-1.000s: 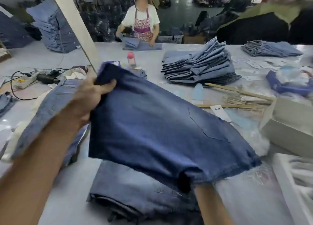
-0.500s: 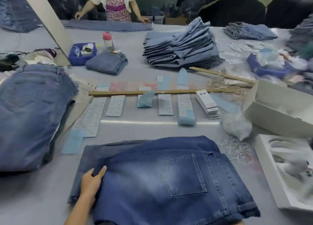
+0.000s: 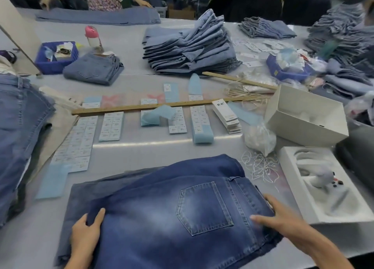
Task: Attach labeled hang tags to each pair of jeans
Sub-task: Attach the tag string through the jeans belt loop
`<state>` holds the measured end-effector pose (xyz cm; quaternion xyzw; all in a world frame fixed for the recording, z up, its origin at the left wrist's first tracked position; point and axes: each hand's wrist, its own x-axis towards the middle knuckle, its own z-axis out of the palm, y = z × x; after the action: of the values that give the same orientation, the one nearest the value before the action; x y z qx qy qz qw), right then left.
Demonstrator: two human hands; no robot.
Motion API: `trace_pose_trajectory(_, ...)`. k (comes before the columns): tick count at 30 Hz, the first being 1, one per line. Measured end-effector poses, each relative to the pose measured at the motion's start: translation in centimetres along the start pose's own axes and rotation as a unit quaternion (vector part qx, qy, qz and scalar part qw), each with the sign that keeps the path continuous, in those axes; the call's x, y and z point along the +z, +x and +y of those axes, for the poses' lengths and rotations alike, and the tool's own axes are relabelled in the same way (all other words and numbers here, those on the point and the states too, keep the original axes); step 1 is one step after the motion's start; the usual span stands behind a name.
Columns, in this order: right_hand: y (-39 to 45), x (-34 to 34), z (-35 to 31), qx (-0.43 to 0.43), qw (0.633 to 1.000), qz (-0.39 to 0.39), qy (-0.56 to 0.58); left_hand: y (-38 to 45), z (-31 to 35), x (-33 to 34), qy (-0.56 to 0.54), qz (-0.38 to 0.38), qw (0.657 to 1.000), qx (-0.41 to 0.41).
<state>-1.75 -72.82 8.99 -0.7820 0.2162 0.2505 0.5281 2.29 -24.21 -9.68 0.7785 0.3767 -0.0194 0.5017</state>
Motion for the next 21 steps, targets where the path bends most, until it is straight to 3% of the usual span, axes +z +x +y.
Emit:
trace_pose_trajectory(3,0.3,-0.5,0.0,-0.042,0.995,0.045,-0.077,-0.8,1.1,-0.7,0.017,-0.016,0.998,0.055)
trace_pose_trajectory(8,1.0,-2.1,-2.9,-0.174,0.972,0.152,0.045,0.0,3.0,-3.3,0.008,0.014,0.993,0.118)
trace_pose_trajectory(11,6.3,-0.7,-2.9,-0.116,0.975,0.174,0.07,0.6,3.0,-3.2,0.0,0.008,0.995,0.104)
trace_pose_trajectory(15,12.1,1.9,1.4,0.072,0.994,0.077,0.037,0.0,1.9,-2.1,-0.052,-0.005,0.998,0.017)
trace_pose_trajectory(18,13.1,2.0,3.3,0.094,0.987,0.093,0.093,-1.3,1.8,-2.4,-0.018,-0.081,0.995,0.06)
trace_pose_trajectory(21,13.1,1.1,3.3,0.091,0.989,0.089,0.068,-2.3,2.9,-3.7,0.025,-0.09,0.987,0.129)
